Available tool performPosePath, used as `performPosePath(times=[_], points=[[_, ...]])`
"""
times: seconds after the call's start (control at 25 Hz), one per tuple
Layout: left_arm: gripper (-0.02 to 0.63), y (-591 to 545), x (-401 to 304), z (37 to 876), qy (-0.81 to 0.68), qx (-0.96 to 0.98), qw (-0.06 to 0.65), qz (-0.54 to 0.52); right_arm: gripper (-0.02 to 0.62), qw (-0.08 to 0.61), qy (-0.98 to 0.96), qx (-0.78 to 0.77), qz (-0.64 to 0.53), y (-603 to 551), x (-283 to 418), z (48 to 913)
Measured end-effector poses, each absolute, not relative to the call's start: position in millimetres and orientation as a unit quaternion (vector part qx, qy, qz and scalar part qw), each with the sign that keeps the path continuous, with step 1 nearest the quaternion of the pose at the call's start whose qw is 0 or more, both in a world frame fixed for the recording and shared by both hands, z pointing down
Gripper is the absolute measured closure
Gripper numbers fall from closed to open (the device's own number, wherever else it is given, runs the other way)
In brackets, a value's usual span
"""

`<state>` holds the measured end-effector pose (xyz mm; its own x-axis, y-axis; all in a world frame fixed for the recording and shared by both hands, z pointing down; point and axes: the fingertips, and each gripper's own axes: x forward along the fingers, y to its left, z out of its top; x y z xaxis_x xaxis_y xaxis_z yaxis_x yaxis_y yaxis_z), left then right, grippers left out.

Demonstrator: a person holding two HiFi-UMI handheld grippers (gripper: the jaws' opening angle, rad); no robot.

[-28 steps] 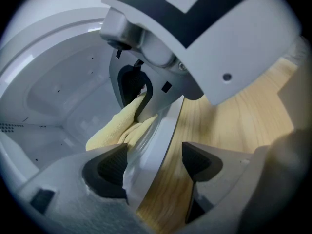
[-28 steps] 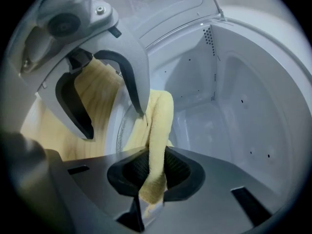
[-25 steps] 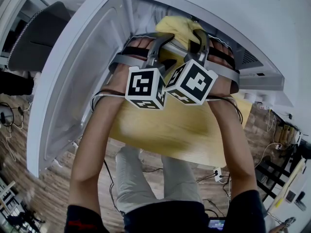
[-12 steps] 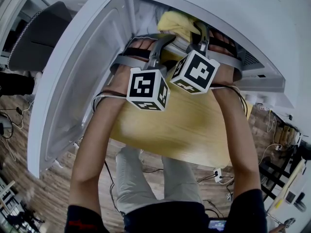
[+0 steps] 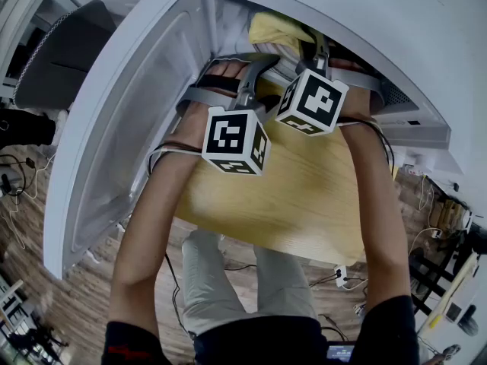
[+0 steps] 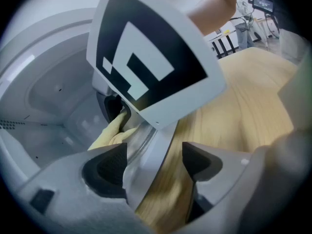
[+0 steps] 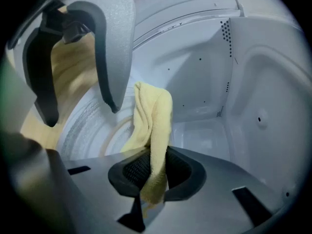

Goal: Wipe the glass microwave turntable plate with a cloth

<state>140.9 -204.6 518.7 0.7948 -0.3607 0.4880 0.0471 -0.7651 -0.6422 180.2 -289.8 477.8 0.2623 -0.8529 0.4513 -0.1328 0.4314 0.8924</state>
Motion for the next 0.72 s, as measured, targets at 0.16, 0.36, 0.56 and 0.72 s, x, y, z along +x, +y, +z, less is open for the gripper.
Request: performPosePath(times=[0.16,0.36,0.56,0.72], points=[[0.253,-206,140,519,0.091,-0.887,0.331,-0.308,0.548,0.654,-0.543,0.451,-0.273,-292,177,479],[0.255,-205,141,519,0.091,-0.887,0.334,-0.307,0.548,0.643,-0.555,0.442,-0.287,-293,166,478],[0.256,-206,141,519,0.092,-0.886,0.334,-0.307,0.548,0.635,-0.564,0.433,-0.301,-296,151,478],[0.257,-205,141,519,0.092,-0.886,0.334,-0.307,0.548,0.628,-0.568,0.432,-0.311,-295,143,479]])
